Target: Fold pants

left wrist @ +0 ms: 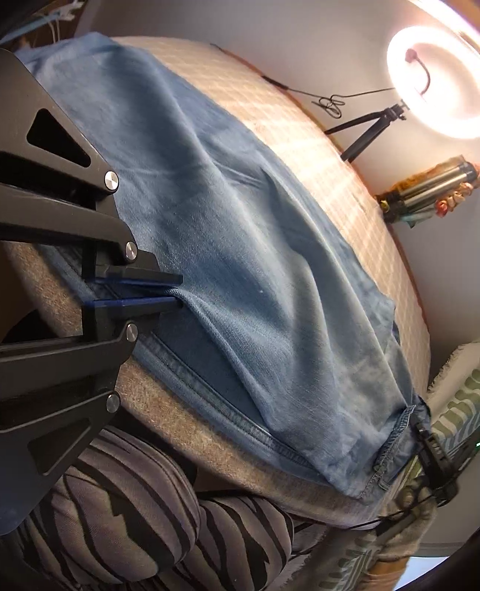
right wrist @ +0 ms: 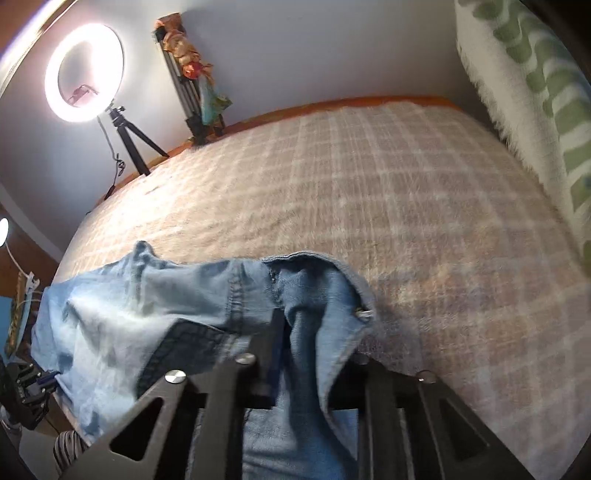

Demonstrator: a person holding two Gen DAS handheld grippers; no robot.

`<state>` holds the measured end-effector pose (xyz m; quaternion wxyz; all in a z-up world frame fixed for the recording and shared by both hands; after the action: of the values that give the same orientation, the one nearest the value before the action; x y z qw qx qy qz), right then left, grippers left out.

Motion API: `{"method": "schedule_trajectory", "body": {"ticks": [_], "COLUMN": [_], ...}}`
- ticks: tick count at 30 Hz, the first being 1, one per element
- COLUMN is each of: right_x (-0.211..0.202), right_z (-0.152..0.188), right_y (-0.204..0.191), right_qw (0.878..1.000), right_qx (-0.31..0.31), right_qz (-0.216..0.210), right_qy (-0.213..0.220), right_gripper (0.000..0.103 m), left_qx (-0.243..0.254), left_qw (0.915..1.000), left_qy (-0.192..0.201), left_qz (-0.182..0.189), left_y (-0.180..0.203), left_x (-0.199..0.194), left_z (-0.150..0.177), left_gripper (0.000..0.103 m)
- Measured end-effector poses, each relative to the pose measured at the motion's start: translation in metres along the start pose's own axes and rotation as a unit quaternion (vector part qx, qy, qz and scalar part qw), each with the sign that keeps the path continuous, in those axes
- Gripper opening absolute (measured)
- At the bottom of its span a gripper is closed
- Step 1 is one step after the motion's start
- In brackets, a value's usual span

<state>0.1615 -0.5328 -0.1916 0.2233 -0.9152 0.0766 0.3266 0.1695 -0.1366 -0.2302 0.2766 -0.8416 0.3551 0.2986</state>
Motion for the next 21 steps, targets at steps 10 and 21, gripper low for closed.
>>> {"method": "schedule_trajectory", "body": {"ticks": [10, 21], "right_x": [0.027, -0.068], "right_z": [-0.020, 0.000], "right_y": [0.001, -0.045], "right_qw": [0.992, 0.983], "right_qx": [-0.099, -0.170], "right_qz": [0.070, 0.068], "right_qy": [-0.044, 0.031], "right_gripper": [0.020, 0.062], "left_qx": [-0.005, -0.020], "left_qw": [0.9994, 0.9992], "left_qy": [-0.010, 0.007], "left_qz": [0.033, 0.035], "left_y": [0.011, 0.009], "left_x": [-0.010, -0.010], "left_z": [0.010, 0.000], "left_gripper": [0.003, 0.005]}}
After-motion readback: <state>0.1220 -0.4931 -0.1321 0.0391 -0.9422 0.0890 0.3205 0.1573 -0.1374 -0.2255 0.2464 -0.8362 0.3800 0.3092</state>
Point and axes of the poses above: each gripper's, at about its wrist camera, not at the fingertips, and x roughly the way its jaws point, y to its right, z to its underside, the point moved 10 cm from there along x, roughly the way its jaws point, and after that the axes turned 11 degrees about y, right-handed, at the moved point
